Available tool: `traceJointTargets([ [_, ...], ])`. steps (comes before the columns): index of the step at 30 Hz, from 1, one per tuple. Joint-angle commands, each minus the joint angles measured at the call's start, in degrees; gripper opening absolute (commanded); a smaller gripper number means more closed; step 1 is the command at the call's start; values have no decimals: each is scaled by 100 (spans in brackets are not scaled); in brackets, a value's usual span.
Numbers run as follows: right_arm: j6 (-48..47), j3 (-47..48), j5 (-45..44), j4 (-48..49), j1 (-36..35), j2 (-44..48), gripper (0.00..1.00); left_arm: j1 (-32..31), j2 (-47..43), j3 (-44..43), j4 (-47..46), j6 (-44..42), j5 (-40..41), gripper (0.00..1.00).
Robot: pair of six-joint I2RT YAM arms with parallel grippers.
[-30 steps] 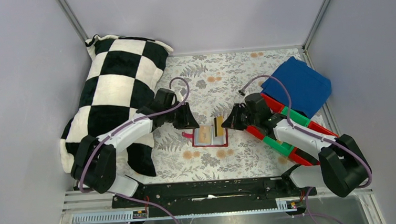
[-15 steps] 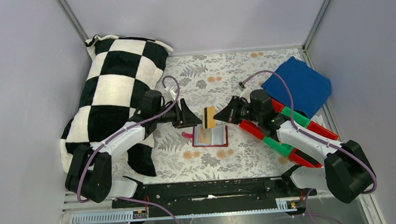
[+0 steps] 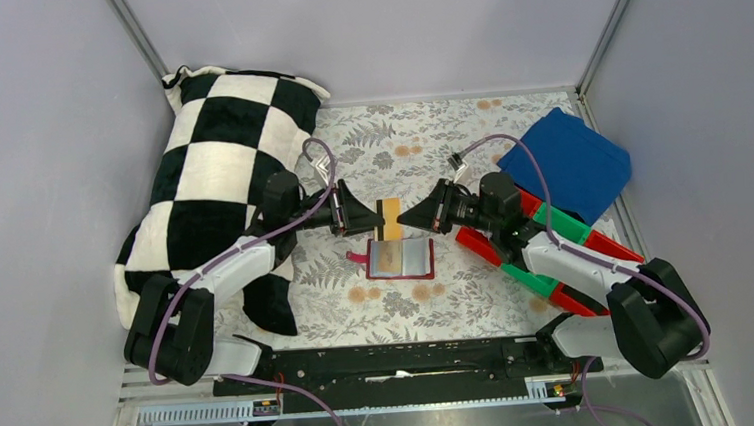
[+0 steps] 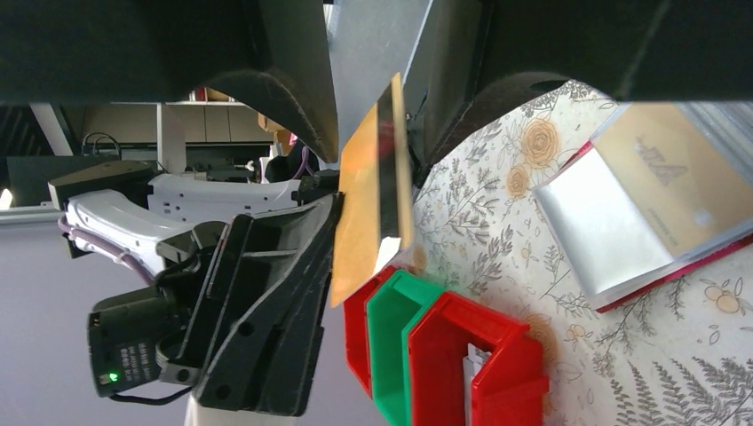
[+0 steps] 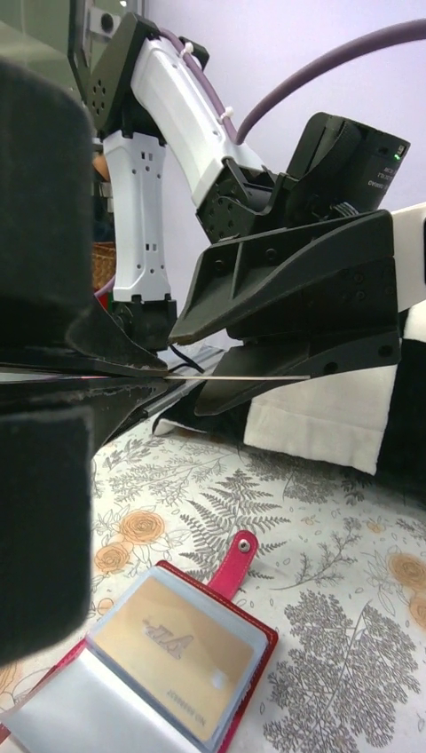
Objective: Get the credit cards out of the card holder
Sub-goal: Remove the credit card from the card holder, then place the credit card in the storage box.
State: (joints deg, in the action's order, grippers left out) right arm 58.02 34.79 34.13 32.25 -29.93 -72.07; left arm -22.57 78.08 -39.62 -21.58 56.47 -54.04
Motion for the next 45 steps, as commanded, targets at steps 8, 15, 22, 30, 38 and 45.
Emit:
traceJointTargets([
  [8,453,-156,386,1025,28,-220,0,46,4,66,-961,479,-192,0],
  [15,611,-156,516,1281,29,-456,52,51,-56,53,-959,436,-318,0],
  [22,1217,-317,815,2527,25,-843,45,67,-65,46,-1032,477,-397,0],
  [30,1412,-405,840,2883,29,-851,0,69,-32,65,-1032,477,-377,0],
  [38,-1088,546,-997,-2162,154,532,0,254,-316,-1002,2367,-1619,648,47],
  [45,-2016,1825,-4639,-6282,814,1082,0,297,-580,-1890,4365,-2717,2274,47],
])
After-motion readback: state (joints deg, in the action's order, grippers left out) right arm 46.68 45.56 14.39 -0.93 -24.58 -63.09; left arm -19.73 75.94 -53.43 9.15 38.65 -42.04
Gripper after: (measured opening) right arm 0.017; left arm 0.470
